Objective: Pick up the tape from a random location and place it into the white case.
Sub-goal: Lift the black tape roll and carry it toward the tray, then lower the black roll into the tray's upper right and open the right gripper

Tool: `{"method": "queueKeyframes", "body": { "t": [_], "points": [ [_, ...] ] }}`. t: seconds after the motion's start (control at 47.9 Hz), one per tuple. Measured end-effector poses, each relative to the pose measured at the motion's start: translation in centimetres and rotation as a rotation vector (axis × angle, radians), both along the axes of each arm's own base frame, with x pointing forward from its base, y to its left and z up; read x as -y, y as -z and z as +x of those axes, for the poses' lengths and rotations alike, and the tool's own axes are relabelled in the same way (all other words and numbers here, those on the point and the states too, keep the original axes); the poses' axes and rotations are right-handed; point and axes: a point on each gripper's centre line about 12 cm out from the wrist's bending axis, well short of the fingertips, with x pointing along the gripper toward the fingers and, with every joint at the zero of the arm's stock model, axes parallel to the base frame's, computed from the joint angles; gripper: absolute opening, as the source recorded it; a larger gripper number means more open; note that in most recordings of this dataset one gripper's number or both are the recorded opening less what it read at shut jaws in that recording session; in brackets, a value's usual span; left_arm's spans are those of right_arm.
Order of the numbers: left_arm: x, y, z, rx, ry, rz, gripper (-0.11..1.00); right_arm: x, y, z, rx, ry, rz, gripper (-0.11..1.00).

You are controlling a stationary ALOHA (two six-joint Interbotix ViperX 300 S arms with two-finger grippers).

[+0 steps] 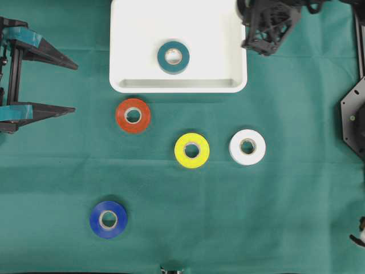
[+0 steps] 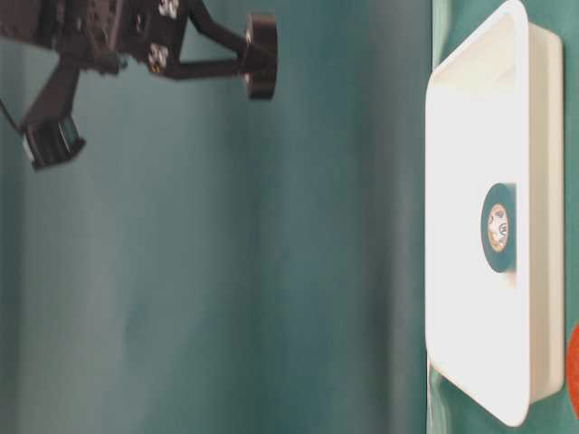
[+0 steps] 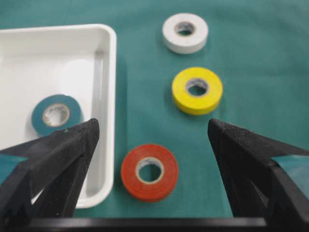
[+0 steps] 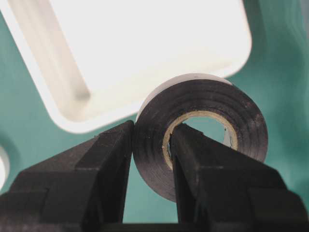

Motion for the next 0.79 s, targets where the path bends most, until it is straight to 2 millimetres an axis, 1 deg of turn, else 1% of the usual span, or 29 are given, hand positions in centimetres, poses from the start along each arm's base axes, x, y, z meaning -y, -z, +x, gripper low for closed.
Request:
{"method": "queueKeyframes", "body": {
  "t": [0.125, 0.272, 0.355, 0.46, 0.794],
  "points": [
    [0.0, -0.1, 0.0, 0.002, -0.001, 0.002, 0.99, 0.7, 0.4, 2.1, -0.004, -0.023, -0.005, 0.26],
    [0.0, 0.0, 0.0, -0.002, 0.0, 0.002, 0.99, 1.3, 0.4, 4.1, 0.001, -0.046, -0.015, 0.26],
    [0.0, 0.0, 0.0, 0.0, 0.0, 0.0, 0.99, 1.6, 0.6, 4.9, 0.001, -0.049, -0.018, 0.26],
    [0.0, 0.0, 0.0, -0.003, 0.0, 0.0, 0.99, 1.7, 0.7, 5.3, -0.001, -0.05, -0.018, 0.26],
    [0.0, 0.1, 0.0, -0.008, 0.0, 0.002, 0.99, 1.7, 0.7, 5.3, -0.002, -0.05, -0.016, 0.26]
  ]
}}
